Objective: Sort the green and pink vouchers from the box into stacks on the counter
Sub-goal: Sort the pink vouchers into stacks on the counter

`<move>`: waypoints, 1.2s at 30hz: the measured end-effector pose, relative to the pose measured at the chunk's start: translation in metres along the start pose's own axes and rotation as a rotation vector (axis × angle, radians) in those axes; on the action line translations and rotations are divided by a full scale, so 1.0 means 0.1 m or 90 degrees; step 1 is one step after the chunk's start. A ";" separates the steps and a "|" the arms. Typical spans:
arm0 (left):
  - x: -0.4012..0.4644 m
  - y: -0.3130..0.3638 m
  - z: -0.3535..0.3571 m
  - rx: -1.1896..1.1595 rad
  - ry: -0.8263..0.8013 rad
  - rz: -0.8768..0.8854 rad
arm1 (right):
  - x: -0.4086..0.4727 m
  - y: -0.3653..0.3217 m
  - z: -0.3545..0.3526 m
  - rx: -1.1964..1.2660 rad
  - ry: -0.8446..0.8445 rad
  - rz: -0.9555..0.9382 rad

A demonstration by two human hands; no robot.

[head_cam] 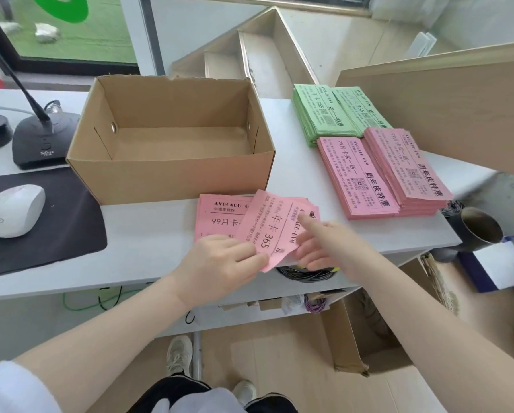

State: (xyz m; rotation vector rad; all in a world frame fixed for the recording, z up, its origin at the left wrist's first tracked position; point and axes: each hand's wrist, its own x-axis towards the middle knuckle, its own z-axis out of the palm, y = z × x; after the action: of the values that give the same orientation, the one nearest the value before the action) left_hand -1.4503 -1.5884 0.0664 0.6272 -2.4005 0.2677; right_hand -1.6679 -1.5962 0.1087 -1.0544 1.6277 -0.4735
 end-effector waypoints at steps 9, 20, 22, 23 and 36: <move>0.12 0.05 0.15 -0.207 -0.064 -0.131 | 0.29 -0.08 -0.13 -0.380 -0.041 -0.222; -0.02 -0.51 0.07 -0.077 -0.381 -0.394 | 0.78 -0.27 0.18 -0.692 0.048 -0.354; -0.02 -0.55 0.06 -0.059 -0.466 -0.398 | 0.71 -0.22 0.20 -0.690 0.130 -0.417; -0.04 -0.57 0.06 -0.071 -0.477 -0.397 | 0.65 -0.18 0.24 -0.677 0.148 -0.475; -0.01 -0.54 -0.11 -0.802 0.065 -1.088 | 0.36 -0.41 0.58 -0.747 -0.042 -0.280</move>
State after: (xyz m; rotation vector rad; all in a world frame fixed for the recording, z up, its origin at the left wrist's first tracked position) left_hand -1.4169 -1.6314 0.0765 1.4959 -0.8037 -1.6173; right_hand -1.5993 -1.6355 0.0999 -2.2788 1.5754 0.3312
